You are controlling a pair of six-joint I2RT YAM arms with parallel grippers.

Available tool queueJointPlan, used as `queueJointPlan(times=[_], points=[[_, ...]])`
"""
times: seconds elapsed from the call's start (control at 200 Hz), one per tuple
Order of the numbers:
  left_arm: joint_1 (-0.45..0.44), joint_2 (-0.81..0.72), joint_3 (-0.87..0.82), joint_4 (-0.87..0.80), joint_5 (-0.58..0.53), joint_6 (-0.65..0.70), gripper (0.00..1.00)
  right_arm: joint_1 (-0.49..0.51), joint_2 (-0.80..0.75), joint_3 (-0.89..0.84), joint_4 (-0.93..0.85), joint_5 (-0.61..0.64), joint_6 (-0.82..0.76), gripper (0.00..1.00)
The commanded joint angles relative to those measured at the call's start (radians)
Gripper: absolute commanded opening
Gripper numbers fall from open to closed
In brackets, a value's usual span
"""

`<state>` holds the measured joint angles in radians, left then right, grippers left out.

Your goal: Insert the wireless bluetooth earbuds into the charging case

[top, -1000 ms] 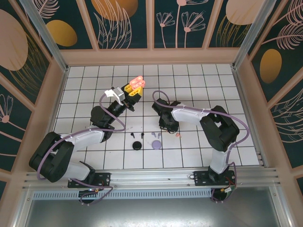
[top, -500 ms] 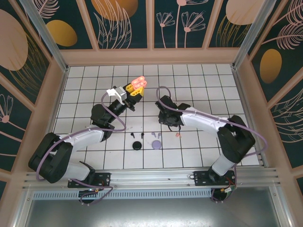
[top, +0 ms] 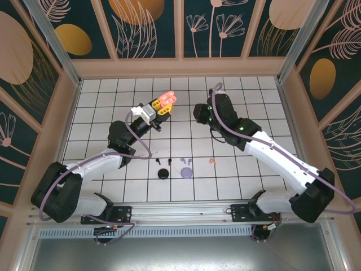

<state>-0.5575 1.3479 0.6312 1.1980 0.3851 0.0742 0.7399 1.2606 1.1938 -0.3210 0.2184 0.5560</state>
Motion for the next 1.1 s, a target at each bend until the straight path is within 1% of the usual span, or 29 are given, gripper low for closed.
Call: queueJointPlan(times=[0.0, 0.115, 0.25, 0.29, 0.395, 0.551, 0.621, 0.836, 1.096], points=[[-0.005, 0.01, 0.042, -0.022, -0.001, 0.094, 0.0, -0.002, -0.045, 0.043, 0.112, -0.029, -0.106, 0.25], [-0.005, 0.031, 0.062, -0.03, 0.007, 0.111, 0.0, -0.002, -0.077, 0.029, 0.229, -0.097, -0.15, 0.25], [-0.006, 0.052, 0.083, -0.026, 0.015, 0.088, 0.0, -0.002, -0.099, -0.007, 0.376, -0.191, -0.168, 0.26], [-0.007, 0.057, 0.085, -0.018, 0.018, 0.08, 0.0, -0.002, -0.102, -0.017, 0.417, -0.199, -0.169, 0.26], [-0.01, 0.072, 0.084, 0.023, 0.015, 0.044, 0.0, -0.001, -0.105, -0.062, 0.537, -0.28, -0.151, 0.26], [-0.015, 0.092, 0.079, 0.09, 0.005, -0.016, 0.0, 0.002, -0.105, -0.158, 0.759, -0.343, -0.094, 0.26], [-0.016, 0.099, 0.078, 0.11, 0.0, -0.035, 0.0, 0.008, -0.097, -0.188, 0.832, -0.359, -0.077, 0.26], [-0.021, 0.121, 0.09, 0.137, 0.004, -0.065, 0.0, 0.025, -0.052, -0.2, 0.918, -0.373, -0.049, 0.26], [-0.024, 0.132, 0.101, 0.144, 0.006, -0.074, 0.0, 0.05, 0.004, -0.198, 0.949, -0.385, -0.031, 0.26]])
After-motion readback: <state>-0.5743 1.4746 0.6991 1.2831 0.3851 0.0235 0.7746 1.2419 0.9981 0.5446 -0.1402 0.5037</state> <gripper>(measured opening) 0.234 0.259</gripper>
